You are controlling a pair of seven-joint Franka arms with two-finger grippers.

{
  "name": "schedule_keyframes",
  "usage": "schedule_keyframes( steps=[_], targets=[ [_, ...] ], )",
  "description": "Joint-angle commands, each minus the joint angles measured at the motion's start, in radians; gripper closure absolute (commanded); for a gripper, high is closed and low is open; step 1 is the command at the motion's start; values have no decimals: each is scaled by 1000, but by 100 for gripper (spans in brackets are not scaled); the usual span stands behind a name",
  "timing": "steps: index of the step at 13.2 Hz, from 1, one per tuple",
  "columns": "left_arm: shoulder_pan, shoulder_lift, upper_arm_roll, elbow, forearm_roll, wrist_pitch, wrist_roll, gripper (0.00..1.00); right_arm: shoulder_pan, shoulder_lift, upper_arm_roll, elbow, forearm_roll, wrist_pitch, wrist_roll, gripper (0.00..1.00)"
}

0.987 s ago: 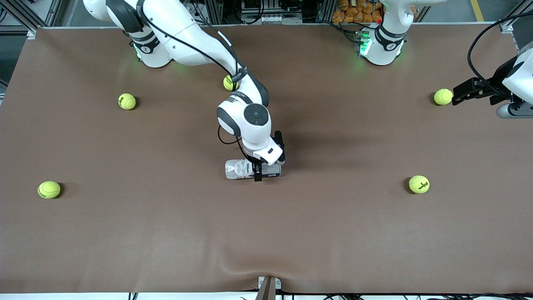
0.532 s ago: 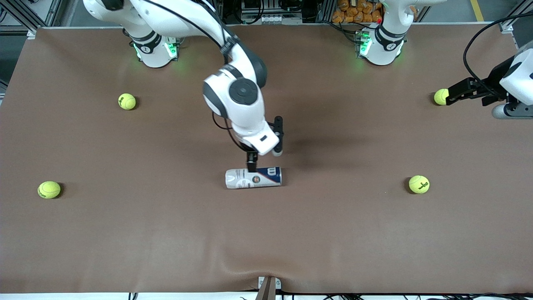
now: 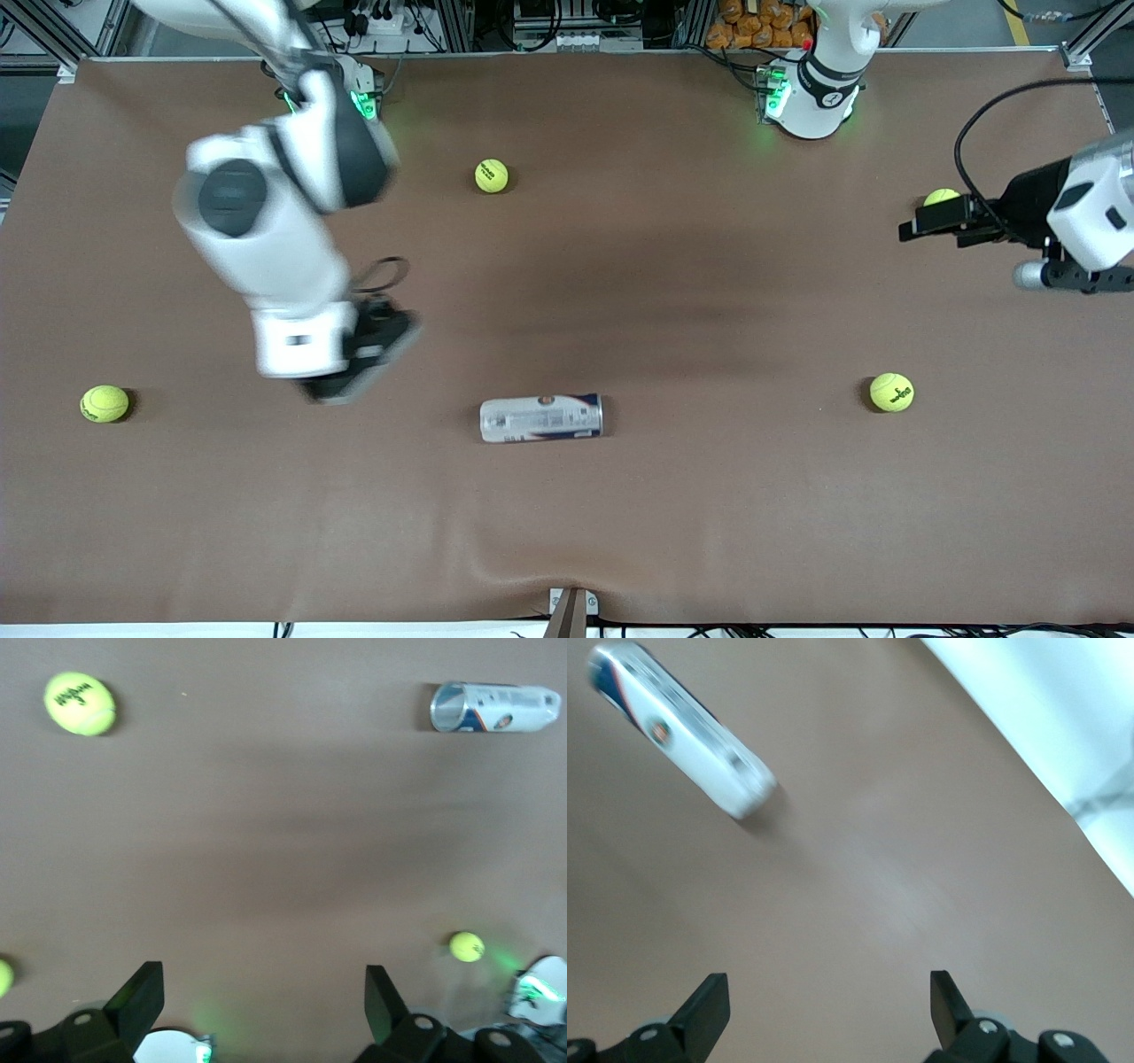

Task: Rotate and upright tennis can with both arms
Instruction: 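Release the can on its side and withdraw the right gripper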

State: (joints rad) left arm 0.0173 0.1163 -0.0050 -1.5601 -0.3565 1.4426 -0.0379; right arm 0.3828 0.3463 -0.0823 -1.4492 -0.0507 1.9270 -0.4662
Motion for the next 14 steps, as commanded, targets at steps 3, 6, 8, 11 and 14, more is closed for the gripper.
schedule_keyframes(
  steps=[3, 6, 8, 11, 14],
  targets=[
    [36, 48, -6, 11, -119, 4, 23, 0, -171, -222, 13, -123, 6, -156, 116, 0],
    [36, 57, -6, 14, -147, 15, 23, 0, -266, -283, 13, -123, 9, -247, 169, 0],
    [36, 63, -6, 14, -168, 18, 23, 0, -309, -325, 15, -123, 12, -293, 193, 0],
    [36, 78, -6, 14, -206, 35, 23, 0, -338, -381, 15, -120, 14, -361, 308, 0],
    [36, 109, -7, 11, -260, 47, 24, 0, -340, -409, 15, -112, 18, -417, 379, 0]
  ],
)
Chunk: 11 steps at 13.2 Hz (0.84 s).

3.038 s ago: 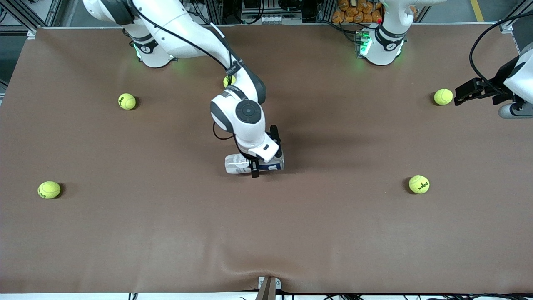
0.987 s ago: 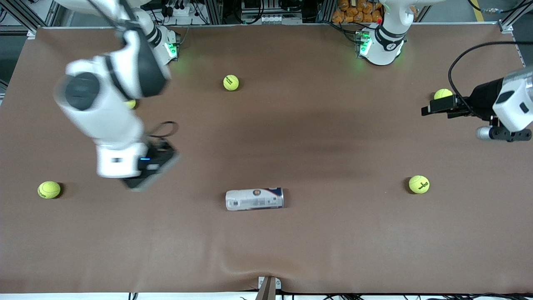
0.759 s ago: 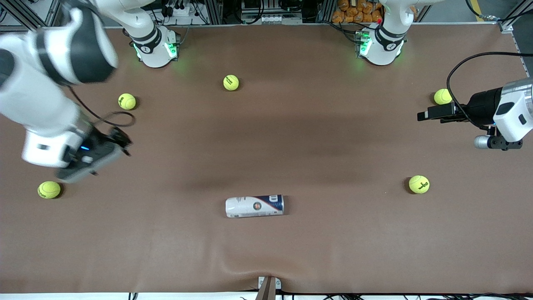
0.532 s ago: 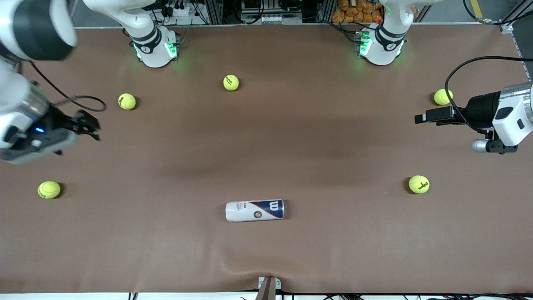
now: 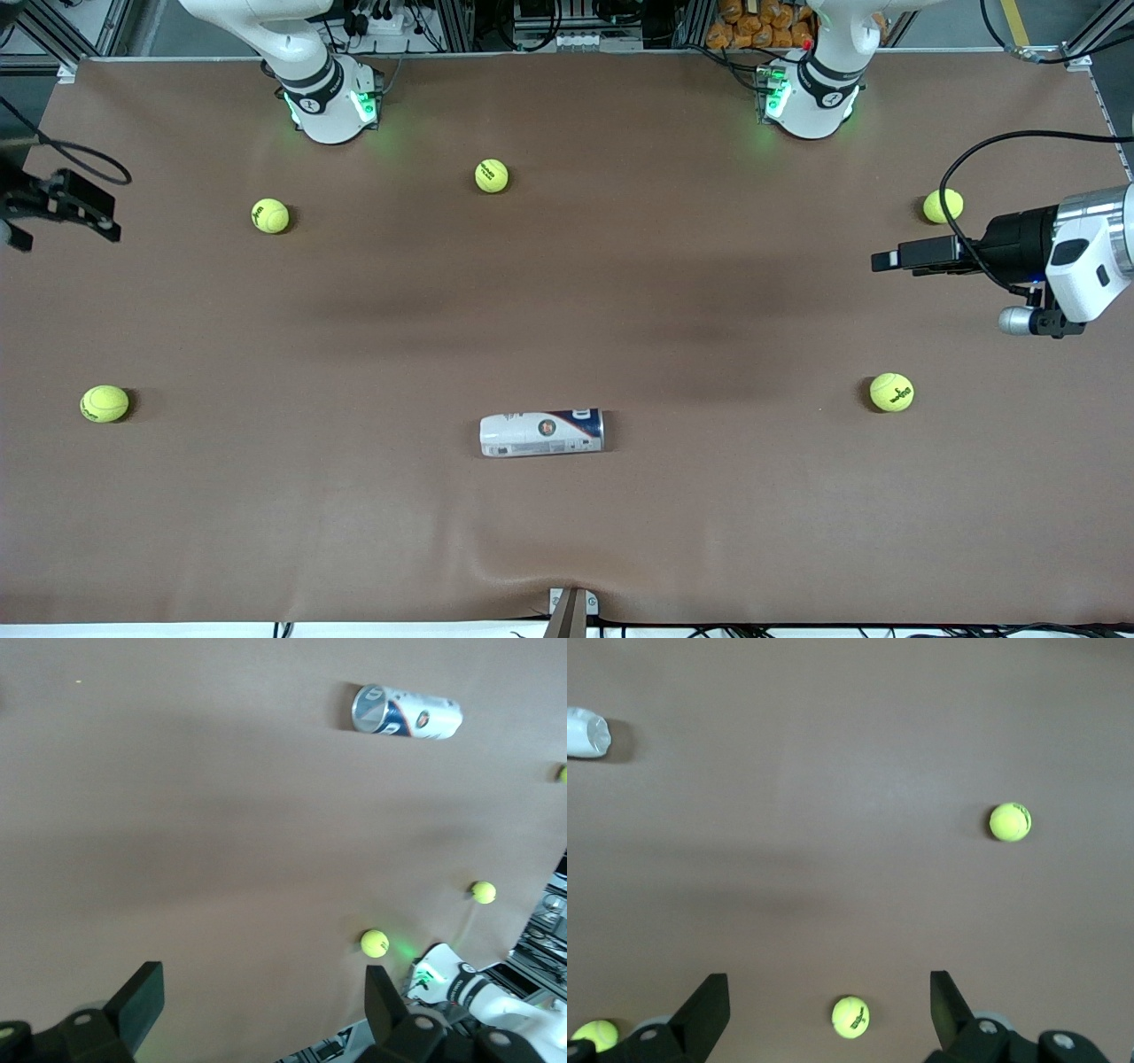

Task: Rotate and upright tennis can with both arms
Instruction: 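Release the can on its side and withdraw the right gripper, then reach the left gripper toward the can's open end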

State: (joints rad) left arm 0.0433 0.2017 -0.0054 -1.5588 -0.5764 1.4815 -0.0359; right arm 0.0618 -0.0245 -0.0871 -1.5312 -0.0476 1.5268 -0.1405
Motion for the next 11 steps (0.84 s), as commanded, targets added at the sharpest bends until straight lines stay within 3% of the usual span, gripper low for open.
schedule_keyframes(
  steps=[1, 5, 11],
  targets=[
    [9, 27, -7, 6, -54, 8, 22, 0, -17, -37, 20, -29, 17, -45, 91, 0],
    [1, 24, -16, -26, -98, 42, 28, 0, -19, -35, 13, -4, 69, -131, 163, 0],
    [-7, 30, -70, -139, -203, 204, 139, 0, -97, -34, 12, -6, 69, -123, 65, 0]
  ],
)
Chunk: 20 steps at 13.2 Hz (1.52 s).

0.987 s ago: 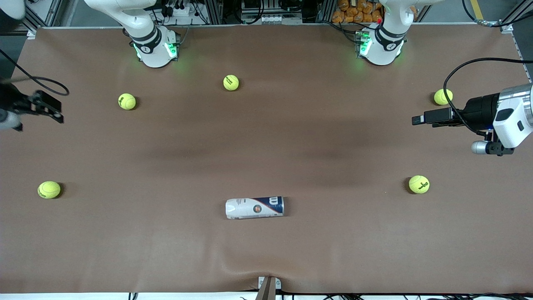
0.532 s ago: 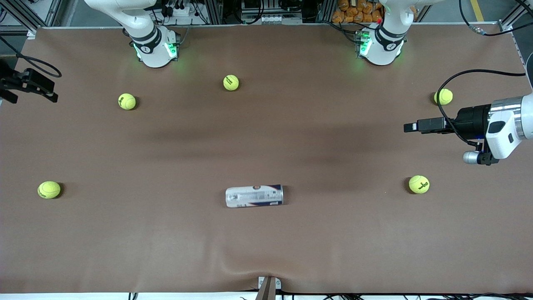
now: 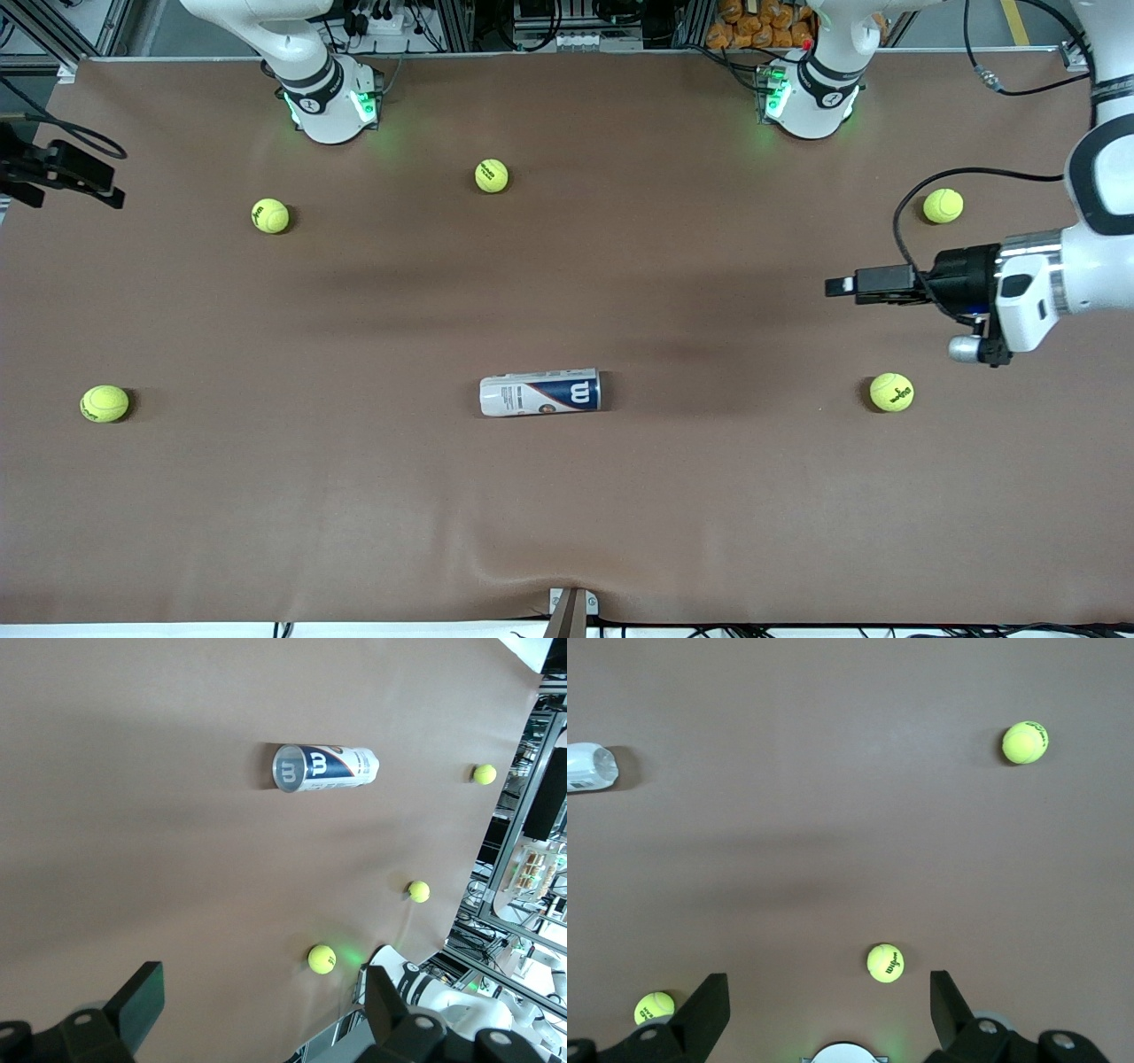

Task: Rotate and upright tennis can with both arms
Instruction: 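Reach the left gripper toward the can's open end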

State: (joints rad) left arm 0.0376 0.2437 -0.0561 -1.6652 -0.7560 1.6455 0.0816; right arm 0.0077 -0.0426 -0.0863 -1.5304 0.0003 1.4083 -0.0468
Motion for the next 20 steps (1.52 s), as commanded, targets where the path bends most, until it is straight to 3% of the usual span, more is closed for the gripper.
schedule_keyframes(
  steps=[1, 3, 9, 14, 20],
  targets=[
    [2, -14, -28, -59, -37, 68, 52, 0, -43, -16, 11, -7, 23, -2, -22, 0],
    [-2, 5, -33, -93, -120, 118, 124, 0, -40, -16, 14, -7, 30, -3, -13, 0],
    [-8, 126, -131, -88, -175, 362, 208, 0, -37, -17, 14, 1, 46, -26, 68, 0],
    [-39, 259, -145, -82, -356, 486, 400, 0, -40, -16, 14, 18, 44, -26, 59, 0],
    [-130, 420, -145, -9, -554, 517, 517, 0, -40, -16, 14, 18, 44, -26, 59, 0]
  ],
)
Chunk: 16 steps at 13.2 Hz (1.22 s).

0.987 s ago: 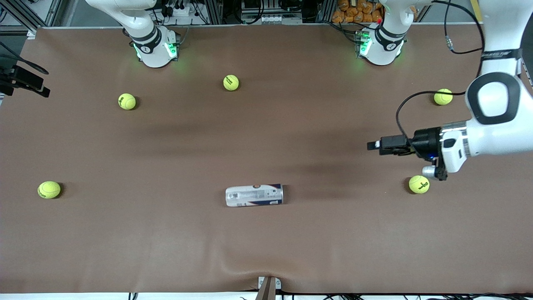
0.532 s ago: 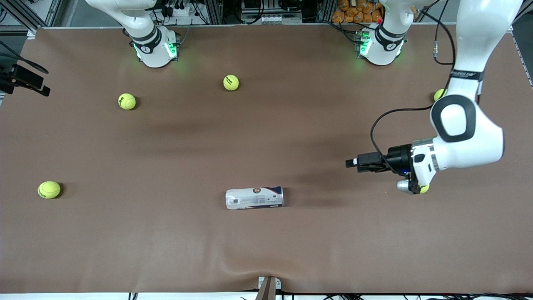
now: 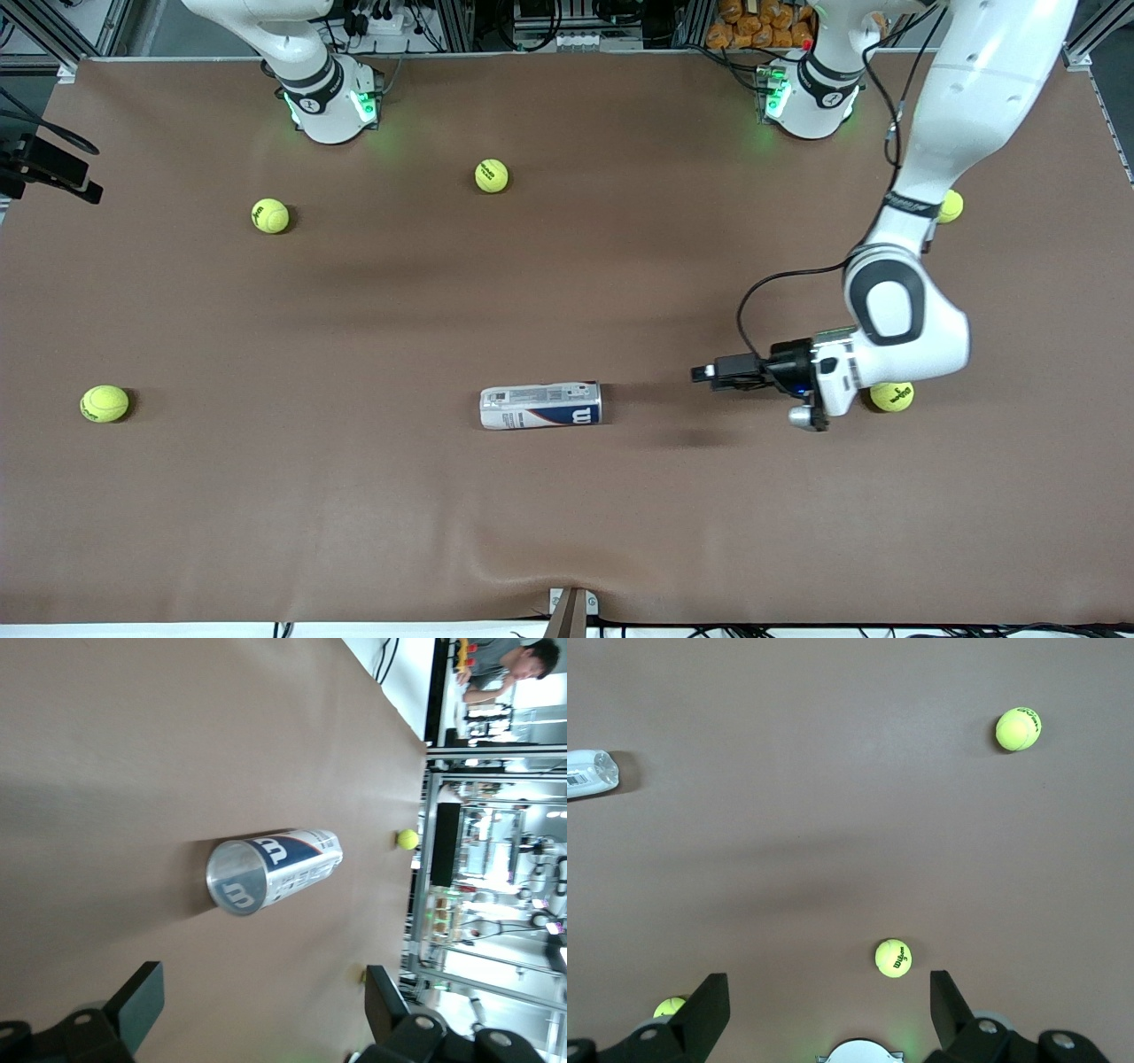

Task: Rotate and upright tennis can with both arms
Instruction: 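Reach the left gripper toward the can's open end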

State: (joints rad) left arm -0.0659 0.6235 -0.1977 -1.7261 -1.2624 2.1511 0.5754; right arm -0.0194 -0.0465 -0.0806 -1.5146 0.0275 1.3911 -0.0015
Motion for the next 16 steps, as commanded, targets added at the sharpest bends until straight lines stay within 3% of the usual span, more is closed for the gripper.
schedule_keyframes(
  steps=[1, 8, 16],
  targets=[
    [-28, 67, -3, 57, -58, 12, 38, 0, -11, -10, 8, 2, 17, -9, 15, 0],
    [-98, 234, -2, 215, -178, 36, 101, 0, -11, -9, 8, 4, 20, -1, 15, 0],
    [-179, 321, 0, 324, -270, 99, 104, 0, -17, -7, 5, 17, 17, -1, 14, 0]
  ],
)
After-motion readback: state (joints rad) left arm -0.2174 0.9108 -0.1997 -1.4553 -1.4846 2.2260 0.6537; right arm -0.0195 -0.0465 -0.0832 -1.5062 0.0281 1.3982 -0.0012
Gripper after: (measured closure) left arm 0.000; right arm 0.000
